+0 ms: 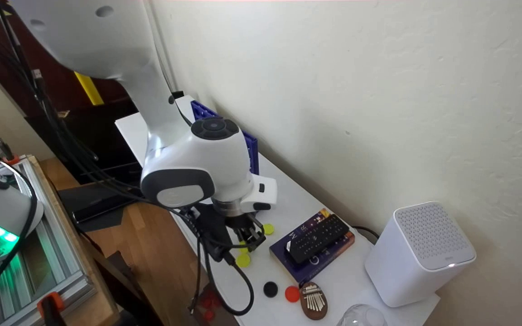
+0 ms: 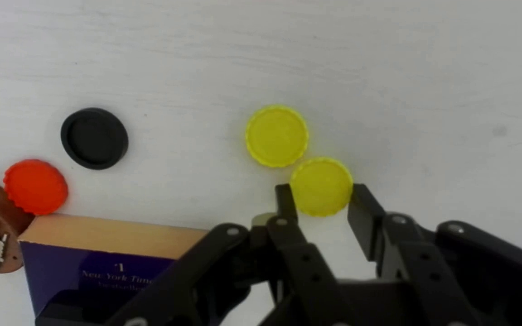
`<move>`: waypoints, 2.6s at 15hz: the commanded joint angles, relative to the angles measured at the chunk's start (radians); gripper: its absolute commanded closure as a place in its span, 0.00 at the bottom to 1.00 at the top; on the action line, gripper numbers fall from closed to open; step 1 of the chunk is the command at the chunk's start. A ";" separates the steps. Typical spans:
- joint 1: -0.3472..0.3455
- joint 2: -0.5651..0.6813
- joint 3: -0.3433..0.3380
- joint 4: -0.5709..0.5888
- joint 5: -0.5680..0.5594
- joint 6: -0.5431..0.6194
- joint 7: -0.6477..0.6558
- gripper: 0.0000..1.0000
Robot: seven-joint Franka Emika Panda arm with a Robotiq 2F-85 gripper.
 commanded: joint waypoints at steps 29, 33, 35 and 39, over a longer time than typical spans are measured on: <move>-0.517 -0.256 0.404 -0.457 -0.185 0.522 0.193 0.90; -0.451 -0.255 0.317 -0.439 -0.294 0.578 0.297 0.90; -0.498 -0.253 0.355 -0.443 -0.290 0.588 0.281 0.90; -0.434 -0.277 0.285 -0.449 -0.354 0.643 0.357 0.90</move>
